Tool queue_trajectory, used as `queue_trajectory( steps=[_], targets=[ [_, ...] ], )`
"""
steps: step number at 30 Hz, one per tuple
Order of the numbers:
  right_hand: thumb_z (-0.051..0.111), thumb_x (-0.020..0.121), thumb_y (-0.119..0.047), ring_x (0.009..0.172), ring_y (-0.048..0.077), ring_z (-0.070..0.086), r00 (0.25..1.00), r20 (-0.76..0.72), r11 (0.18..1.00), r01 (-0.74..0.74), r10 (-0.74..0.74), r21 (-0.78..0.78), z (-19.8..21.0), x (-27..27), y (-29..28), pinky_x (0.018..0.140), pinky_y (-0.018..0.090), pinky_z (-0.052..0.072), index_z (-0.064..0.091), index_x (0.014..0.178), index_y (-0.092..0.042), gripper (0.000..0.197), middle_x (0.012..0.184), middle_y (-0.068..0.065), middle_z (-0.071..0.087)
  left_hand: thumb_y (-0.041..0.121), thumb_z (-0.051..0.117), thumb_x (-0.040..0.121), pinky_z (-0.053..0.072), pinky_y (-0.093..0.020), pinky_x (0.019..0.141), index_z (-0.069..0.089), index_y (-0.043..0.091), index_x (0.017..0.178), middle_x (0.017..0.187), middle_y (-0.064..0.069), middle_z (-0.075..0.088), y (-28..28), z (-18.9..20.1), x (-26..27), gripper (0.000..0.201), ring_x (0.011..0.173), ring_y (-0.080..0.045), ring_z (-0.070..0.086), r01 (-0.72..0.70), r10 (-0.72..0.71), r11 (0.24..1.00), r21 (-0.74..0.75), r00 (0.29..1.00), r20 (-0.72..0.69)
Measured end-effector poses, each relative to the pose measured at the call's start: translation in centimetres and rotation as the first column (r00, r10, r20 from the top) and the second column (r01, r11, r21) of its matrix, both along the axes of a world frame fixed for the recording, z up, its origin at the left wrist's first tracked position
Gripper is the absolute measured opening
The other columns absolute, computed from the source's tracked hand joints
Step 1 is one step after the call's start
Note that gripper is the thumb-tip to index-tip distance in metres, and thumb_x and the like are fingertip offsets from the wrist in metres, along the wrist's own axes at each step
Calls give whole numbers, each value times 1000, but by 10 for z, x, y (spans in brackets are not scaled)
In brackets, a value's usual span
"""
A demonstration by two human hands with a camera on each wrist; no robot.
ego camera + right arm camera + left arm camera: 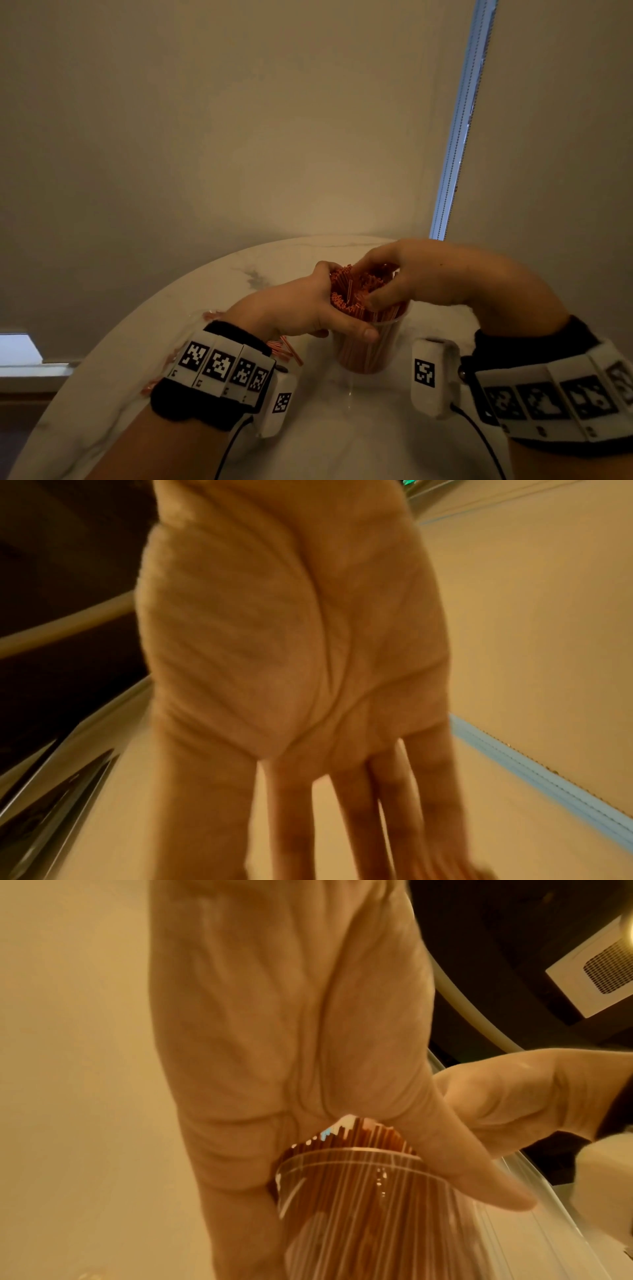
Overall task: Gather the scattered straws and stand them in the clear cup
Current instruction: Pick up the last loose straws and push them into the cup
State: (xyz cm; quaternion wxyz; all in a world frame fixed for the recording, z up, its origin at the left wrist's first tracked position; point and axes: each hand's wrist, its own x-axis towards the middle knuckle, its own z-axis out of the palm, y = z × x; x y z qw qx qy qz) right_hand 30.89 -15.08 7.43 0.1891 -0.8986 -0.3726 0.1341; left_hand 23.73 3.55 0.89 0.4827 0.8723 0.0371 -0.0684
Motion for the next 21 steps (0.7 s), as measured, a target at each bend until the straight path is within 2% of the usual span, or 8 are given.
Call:
queue_trajectory(
  steps=[3, 5, 7, 9, 13, 17, 19, 21],
  targets=[
    [76, 82, -35, 89, 16, 62, 941, 294, 986, 153, -167, 72, -15, 1, 24, 76, 31, 53, 67, 99, -31, 19, 98, -7, 66, 49, 98, 57, 62, -30, 77, 23, 41, 146, 122, 6, 62, -1, 2, -3, 117, 108, -12, 65, 1, -1, 1000, 22, 1000, -2],
    [74, 84, -38, 89, 21, 62, 881, 400, 968, 230, -251, 101, -24, 1, 35, 77, 36, 55, 64, 89, -26, 17, 96, 0, 67, 48, 97, 61, 63, -37, 84, 22, 43, 145, 124, 8, 61, -1, 3, -4, 113, 111, -12, 64, 6, -6, 999, 39, 1000, -3],
    [74, 82, -47, 93, 22, 58, 886, 370, 960, 255, -281, 119, -26, 5, 34, 81, 39, 54, 64, 83, -26, 24, 94, 0, 64, 47, 96, 63, 63, -40, 87, 22, 44, 144, 125, 9, 61, -1, 4, -5, 110, 113, -12, 63, 15, -14, 999, 43, 1000, -14],
    [75, 80, -52, 100, 18, 50, 928, 284, 970, 224, -241, 92, -22, 9, 26, 84, 36, 50, 67, 88, -32, 23, 100, -5, 56, 46, 96, 64, 63, -40, 88, 23, 43, 144, 126, 10, 61, -2, 5, -5, 108, 114, -13, 63, 21, -20, 999, 42, 999, -28],
    [72, 88, -38, 90, 14, 62, 992, 85, 987, 79, -92, 143, -15, 6, 17, 66, 24, 49, 70, 103, -35, 16, 101, -11, 66, 48, 96, 62, 63, -40, 87, 26, 41, 144, 128, 10, 61, -3, 7, -5, 108, 115, -11, 63, 13, -12, 999, 50, 999, -30],
    [69, 83, -58, 93, 12, 62, 999, 39, 993, 10, -15, 120, -14, -2, 25, 75, 31, 53, 66, 105, -41, 28, 104, -13, 65, 43, 95, 65, 62, -42, 89, 26, 39, 144, 130, 14, 57, -5, 7, -5, 106, 117, -10, 60, 15, -13, 999, 52, 999, -32],
    [75, 80, -52, 93, 14, 63, 999, 28, 997, 15, -17, 81, -14, -3, 26, 81, 34, 55, 69, 103, -39, 28, 102, -11, 67, 40, 96, 66, 61, -39, 92, 16, 39, 152, 136, 13, 56, -6, 10, -5, 117, 121, -11, 59, 17, -15, 998, 66, 999, -33],
    [73, 84, -46, 89, 13, 63, 994, 95, 996, 48, -55, 77, -13, -2, 23, 79, 34, 55, 72, 100, -36, 19, 100, -8, 69, 39, 96, 66, 53, -32, 99, 1, 36, 160, 145, 7, 56, -6, 16, -7, 134, 129, -15, 55, 15, -11, 994, 112, 999, -40]
  ],
)
